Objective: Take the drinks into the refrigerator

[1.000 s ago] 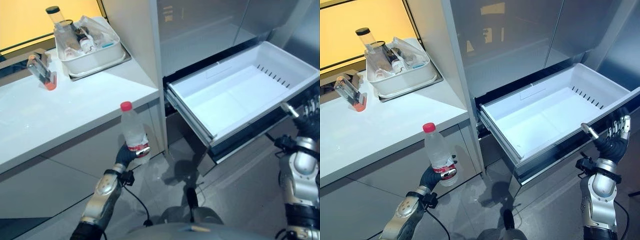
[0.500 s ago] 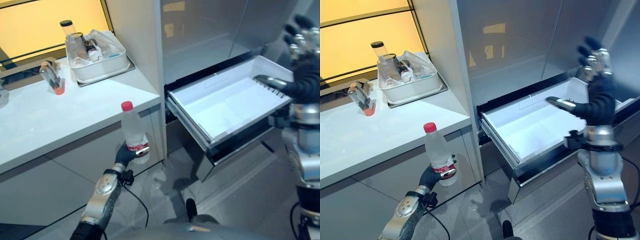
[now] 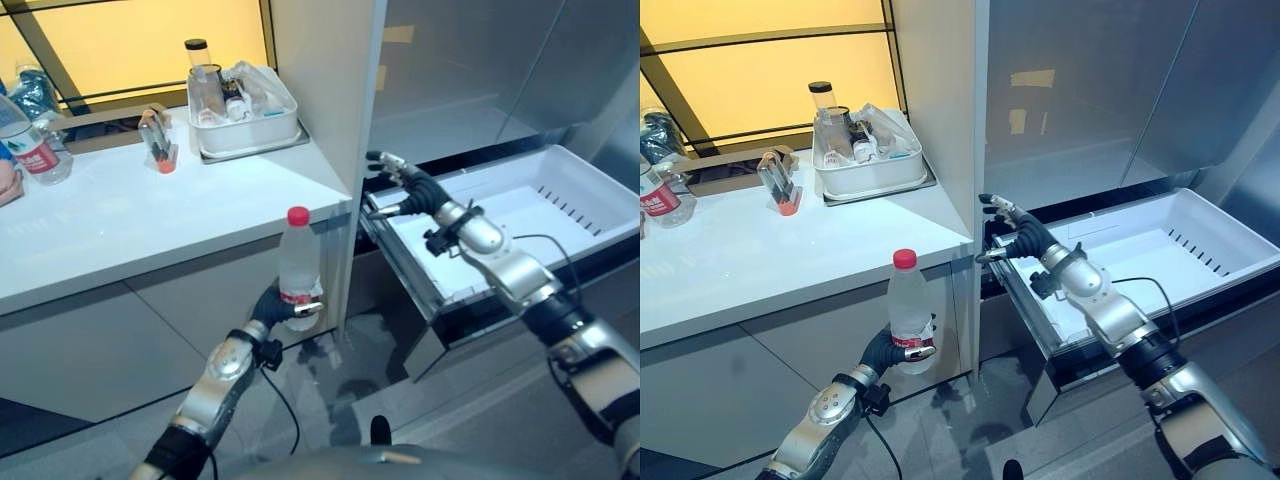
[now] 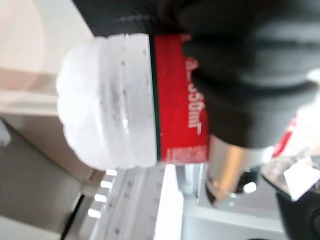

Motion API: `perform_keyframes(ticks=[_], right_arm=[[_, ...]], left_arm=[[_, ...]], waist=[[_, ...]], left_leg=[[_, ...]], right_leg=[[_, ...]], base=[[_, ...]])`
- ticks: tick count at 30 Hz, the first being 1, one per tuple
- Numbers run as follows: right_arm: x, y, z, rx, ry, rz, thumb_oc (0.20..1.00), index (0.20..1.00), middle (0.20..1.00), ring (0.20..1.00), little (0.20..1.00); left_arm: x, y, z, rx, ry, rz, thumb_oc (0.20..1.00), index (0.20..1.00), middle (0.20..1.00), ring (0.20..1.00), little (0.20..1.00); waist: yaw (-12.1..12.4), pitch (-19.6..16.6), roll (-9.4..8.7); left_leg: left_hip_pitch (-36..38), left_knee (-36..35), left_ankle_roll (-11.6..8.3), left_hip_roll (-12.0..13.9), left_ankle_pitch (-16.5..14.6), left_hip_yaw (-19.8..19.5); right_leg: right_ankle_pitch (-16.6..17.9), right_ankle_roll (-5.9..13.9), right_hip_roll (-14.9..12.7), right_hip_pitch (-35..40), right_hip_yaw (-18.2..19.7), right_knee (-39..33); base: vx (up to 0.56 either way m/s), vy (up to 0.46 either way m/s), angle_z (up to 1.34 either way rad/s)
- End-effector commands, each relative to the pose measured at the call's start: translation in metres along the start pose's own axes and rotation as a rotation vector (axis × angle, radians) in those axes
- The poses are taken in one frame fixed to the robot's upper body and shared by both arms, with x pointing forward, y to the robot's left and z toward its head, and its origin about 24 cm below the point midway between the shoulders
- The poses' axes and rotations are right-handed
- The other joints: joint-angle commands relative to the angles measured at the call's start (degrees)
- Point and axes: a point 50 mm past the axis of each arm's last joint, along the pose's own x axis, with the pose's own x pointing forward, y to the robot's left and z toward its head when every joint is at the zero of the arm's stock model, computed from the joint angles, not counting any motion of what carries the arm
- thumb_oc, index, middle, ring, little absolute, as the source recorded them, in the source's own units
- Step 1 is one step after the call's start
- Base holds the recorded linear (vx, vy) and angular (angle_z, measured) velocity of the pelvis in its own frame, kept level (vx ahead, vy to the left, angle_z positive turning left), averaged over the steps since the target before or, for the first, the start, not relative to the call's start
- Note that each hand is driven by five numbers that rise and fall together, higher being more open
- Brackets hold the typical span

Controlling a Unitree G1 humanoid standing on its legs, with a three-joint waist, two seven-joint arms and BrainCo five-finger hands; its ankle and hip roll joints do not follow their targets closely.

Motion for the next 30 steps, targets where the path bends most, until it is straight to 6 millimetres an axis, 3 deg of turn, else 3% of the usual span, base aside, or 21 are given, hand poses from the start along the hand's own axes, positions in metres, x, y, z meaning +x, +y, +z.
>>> perform_keyframes(ticks=[1, 4, 15, 22, 30], right_arm=[[0.018, -0.012, 0.017, -0.039, -0.055, -0.011, 1.000, 1.000, 1.000, 1.000, 1.000], [0.025, -0.008, 0.013, -0.062, -0.037, 0.000, 1.000, 1.000, 1.000, 1.000, 1.000], [0.039, 0.008, 0.011, 0.011, -0.048, -0.028, 1.000, 1.000, 1.000, 1.000, 1.000], [0.038, 0.010, 0.010, 0.047, -0.056, -0.041, 1.000, 1.000, 1.000, 1.000, 1.000], [0.051, 0.023, 0.014, 0.159, -0.077, -0.043, 1.000, 1.000, 1.000, 1.000, 1.000]], left_arm=[[0.029, 0.005, 0.078, 0.174, -0.385, 0.004, 0.200, 0.200, 0.200, 0.200, 0.200], [0.031, 0.011, 0.096, 0.296, -0.460, 0.033, 0.200, 0.200, 0.200, 0.200, 0.200], [0.033, 0.008, 0.127, 0.366, -0.622, 0.124, 0.200, 0.200, 0.200, 0.200, 0.200], [0.038, 0.005, 0.138, 0.248, -0.660, 0.145, 0.200, 0.200, 0.200, 0.200, 0.200], [0.050, -0.022, 0.148, 0.094, -0.662, 0.000, 0.200, 0.200, 0.200, 0.200, 0.200]], waist=[[2.0, -1.3, -0.63], [2.4, -1.4, -0.41], [2.9, -1.8, 0.24], [2.8, -2.1, 0.24], [3.1, -2.2, 0.20]], left_leg=[[-2.6, 0.4, 3.14, -2.3, -0.9, -1.4], [-2.8, 0.4, 3.02, -2.3, -0.8, -2.0], [-3.2, 0.3, 3.03, -2.6, -0.8, -3.1], [-3.3, 0.2, 2.98, -2.5, -0.7, -3.6], [-3.3, 0.3, 3.10, -2.3, -0.7, -3.8]], right_leg=[[-10.5, 2.36, -0.6, 3.4, -0.3, 7.2], [-10.6, 2.35, -0.8, 3.6, -0.9, 7.1], [-11.0, 2.28, -1.3, 3.8, -2.2, 7.7], [-11.2, 2.14, -1.3, 4.0, -2.8, 7.8], [-11.5, 2.18, -1.3, 4.1, -2.9, 8.0]], base=[[0.01, -0.007, 0.12], [0.02, -0.011, 0.15], [0.02, -0.001, 0.06], [0.01, -0.006, 0.05], [0.00, -0.004, 0.03]])
